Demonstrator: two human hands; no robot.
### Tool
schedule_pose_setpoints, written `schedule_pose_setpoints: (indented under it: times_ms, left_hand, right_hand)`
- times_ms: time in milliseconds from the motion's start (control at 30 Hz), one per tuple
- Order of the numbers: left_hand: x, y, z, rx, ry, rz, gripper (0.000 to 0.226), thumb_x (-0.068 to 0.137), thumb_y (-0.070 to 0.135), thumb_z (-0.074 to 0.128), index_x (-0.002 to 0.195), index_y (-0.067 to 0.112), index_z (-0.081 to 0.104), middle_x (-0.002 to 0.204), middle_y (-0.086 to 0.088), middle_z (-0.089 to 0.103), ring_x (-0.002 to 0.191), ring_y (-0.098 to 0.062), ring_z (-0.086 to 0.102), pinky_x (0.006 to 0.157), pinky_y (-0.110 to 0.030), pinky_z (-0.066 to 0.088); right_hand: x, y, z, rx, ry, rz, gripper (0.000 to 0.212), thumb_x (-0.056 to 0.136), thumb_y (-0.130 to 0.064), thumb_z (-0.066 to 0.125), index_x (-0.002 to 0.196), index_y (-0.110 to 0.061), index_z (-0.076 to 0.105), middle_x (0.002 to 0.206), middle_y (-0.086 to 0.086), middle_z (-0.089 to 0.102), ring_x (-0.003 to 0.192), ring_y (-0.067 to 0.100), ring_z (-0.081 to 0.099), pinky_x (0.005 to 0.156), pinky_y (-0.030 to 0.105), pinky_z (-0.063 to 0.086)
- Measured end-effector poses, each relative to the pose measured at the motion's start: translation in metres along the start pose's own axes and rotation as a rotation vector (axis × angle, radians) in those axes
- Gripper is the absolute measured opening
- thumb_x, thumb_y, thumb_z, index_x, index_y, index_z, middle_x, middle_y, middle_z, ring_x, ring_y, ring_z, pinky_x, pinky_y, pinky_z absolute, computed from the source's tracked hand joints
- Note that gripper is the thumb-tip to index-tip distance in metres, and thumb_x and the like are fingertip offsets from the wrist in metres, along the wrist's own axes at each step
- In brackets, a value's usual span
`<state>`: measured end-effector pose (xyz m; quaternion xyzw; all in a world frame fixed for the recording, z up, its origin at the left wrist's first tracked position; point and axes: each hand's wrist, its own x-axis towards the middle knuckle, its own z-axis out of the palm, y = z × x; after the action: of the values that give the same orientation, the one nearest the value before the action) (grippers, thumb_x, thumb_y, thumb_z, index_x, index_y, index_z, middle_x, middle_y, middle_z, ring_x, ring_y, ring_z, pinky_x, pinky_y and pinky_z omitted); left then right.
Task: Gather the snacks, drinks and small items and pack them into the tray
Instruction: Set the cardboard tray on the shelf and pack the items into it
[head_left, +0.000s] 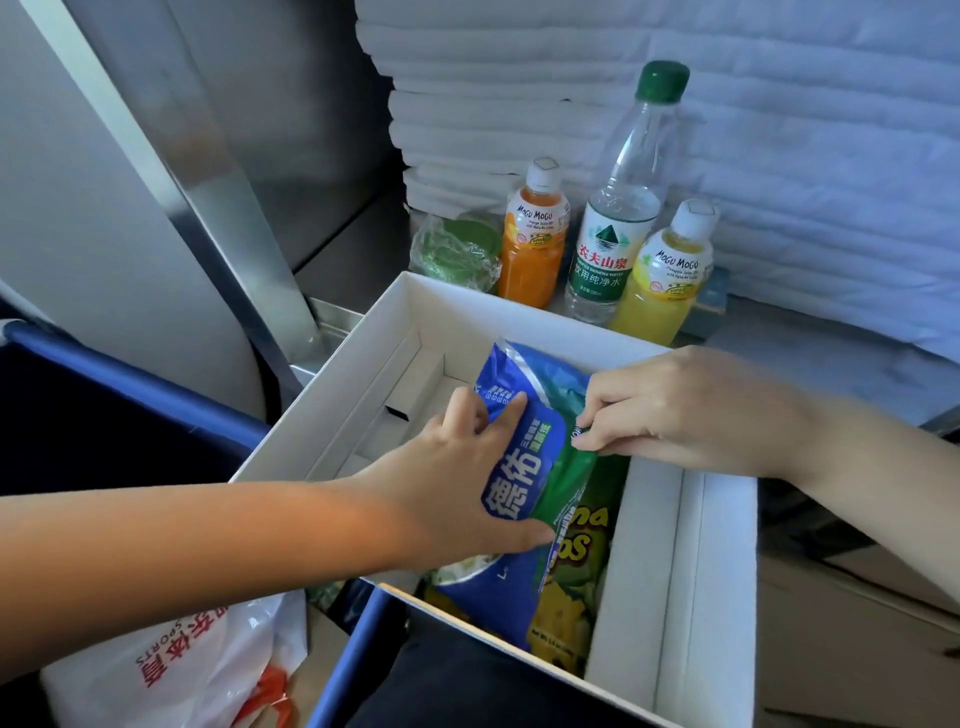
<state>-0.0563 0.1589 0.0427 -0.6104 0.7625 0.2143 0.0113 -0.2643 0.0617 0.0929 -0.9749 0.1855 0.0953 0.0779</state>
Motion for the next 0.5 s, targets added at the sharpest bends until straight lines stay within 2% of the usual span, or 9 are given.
schedule_pose_setpoints:
  times_ms: [100,167,233,300,400,433,500]
  left_hand:
    - [0.003,0.002,0.005,0.044,-0.081,0.021,0.110,0.068,0.086,0.038,0.146,0.032,-0.017,0.119,0.019,0.007,0.108,-0.011,0.032,0.086,-0.021,0.030]
    - [0.005,0.002,0.005,0.043,-0.133,0.033,0.110,0.068,0.086,0.038,0.146,0.032,-0.018,0.121,0.021,0.006,0.105,-0.009,0.031,0.084,-0.021,0.033]
    - [0.009,0.002,0.005,0.051,-0.185,0.055,0.112,0.068,0.086,0.040,0.146,0.031,-0.018,0.119,0.026,0.006,0.097,-0.008,0.029,0.078,-0.020,0.033]
    - [0.013,0.002,0.006,0.081,-0.244,0.091,0.114,0.069,0.083,0.045,0.147,0.027,-0.016,0.125,0.023,0.007,0.093,-0.010,0.030,0.077,-0.020,0.032]
    - [0.015,0.002,0.013,0.168,-0.359,0.165,0.114,0.075,0.072,0.055,0.148,0.020,-0.014,0.136,0.008,0.011,0.095,-0.014,0.038,0.078,-0.021,0.032]
    - [0.015,0.001,0.014,0.204,-0.383,0.192,0.111,0.077,0.069,0.055,0.149,0.019,-0.012,0.136,0.007,0.011,0.096,-0.014,0.038,0.078,-0.022,0.032]
    - [0.017,0.001,0.014,0.280,-0.373,0.250,0.106,0.079,0.069,0.054,0.150,0.017,-0.006,0.138,0.005,0.014,0.100,-0.013,0.035,0.080,-0.024,0.034]
  right_hand:
    - [0.001,0.003,0.008,-0.029,0.101,-0.139,0.004,0.087,-0.029,0.066,0.090,-0.028,0.069,0.088,-0.011,0.063,0.071,0.011,0.061,0.055,0.026,0.044]
    - [0.000,0.005,0.012,-0.034,0.082,-0.159,0.002,0.084,-0.029,0.071,0.085,-0.029,0.069,0.082,-0.013,0.060,0.066,0.005,0.055,0.051,0.020,0.037]
    - [0.003,0.010,0.016,-0.007,0.102,-0.173,0.003,0.082,-0.029,0.073,0.083,-0.031,0.070,0.079,-0.014,0.059,0.071,0.006,0.050,0.050,0.013,0.028]
    - [0.009,0.014,0.027,-0.036,0.079,-0.173,0.002,0.082,-0.030,0.070,0.083,-0.031,0.072,0.080,-0.014,0.060,0.078,0.006,0.048,0.051,0.011,0.020]
    - [0.015,0.019,0.038,-0.042,-0.160,-0.017,0.015,0.090,-0.031,0.059,0.097,-0.032,0.072,0.096,-0.015,0.062,0.086,0.002,0.054,0.062,0.016,0.033]
    - [0.014,0.021,0.039,0.004,-0.222,0.035,0.016,0.088,-0.028,0.059,0.096,-0.031,0.072,0.095,-0.016,0.064,0.084,0.000,0.056,0.063,0.012,0.035]
    - [0.013,0.023,0.036,0.074,-0.258,0.122,0.014,0.085,-0.023,0.058,0.089,-0.027,0.071,0.086,-0.019,0.065,0.075,-0.003,0.055,0.057,0.008,0.033]
